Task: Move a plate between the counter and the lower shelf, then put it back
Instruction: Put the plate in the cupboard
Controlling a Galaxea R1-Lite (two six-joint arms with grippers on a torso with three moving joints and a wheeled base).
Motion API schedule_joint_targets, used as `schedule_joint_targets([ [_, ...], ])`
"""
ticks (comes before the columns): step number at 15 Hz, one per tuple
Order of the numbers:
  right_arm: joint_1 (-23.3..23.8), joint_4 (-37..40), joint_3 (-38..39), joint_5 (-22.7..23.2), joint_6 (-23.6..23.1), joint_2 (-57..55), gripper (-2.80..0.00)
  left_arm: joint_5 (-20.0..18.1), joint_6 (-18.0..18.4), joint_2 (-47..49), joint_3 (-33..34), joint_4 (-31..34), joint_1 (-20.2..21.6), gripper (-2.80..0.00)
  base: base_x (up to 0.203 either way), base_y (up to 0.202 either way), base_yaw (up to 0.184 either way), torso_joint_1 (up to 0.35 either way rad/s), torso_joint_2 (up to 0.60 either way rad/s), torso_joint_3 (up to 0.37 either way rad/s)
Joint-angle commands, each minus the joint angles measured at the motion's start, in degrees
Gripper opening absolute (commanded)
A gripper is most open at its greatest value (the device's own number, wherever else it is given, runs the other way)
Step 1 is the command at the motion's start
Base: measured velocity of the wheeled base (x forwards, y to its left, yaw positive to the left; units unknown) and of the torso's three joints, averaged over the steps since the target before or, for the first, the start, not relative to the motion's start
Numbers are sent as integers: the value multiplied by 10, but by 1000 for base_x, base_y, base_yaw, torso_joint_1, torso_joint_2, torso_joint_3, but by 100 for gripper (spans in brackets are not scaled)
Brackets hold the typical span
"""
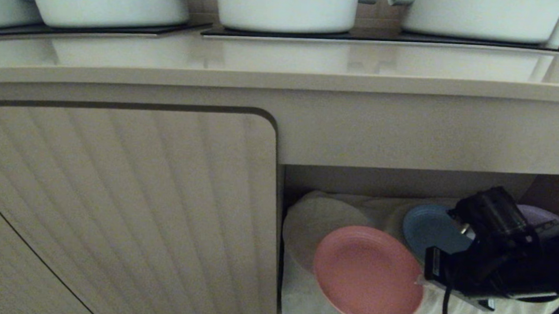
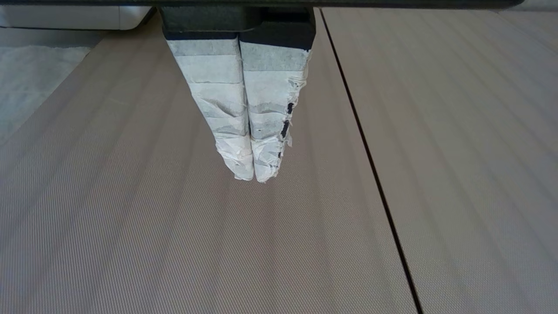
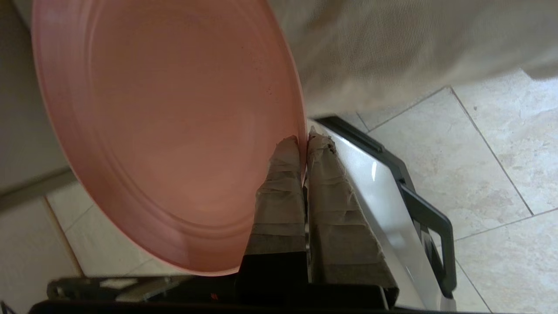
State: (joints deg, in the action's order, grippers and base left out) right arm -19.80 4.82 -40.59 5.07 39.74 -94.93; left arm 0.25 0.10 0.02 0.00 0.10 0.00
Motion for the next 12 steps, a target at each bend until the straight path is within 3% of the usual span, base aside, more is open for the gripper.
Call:
schedule_joint_targets([
  [1,3,-1,-17,0,2,-40,-280,0,0,0,0,0,0,-280,0,0,0,0,0,0],
  [5,5,-48,-42,-7,3,-96,-280,0,0,0,0,0,0,-280,0,0,0,0,0,0],
  [12,4,-49,-152,-14,17,-173,-280,0,0,0,0,0,0,-280,0,0,0,0,0,0],
])
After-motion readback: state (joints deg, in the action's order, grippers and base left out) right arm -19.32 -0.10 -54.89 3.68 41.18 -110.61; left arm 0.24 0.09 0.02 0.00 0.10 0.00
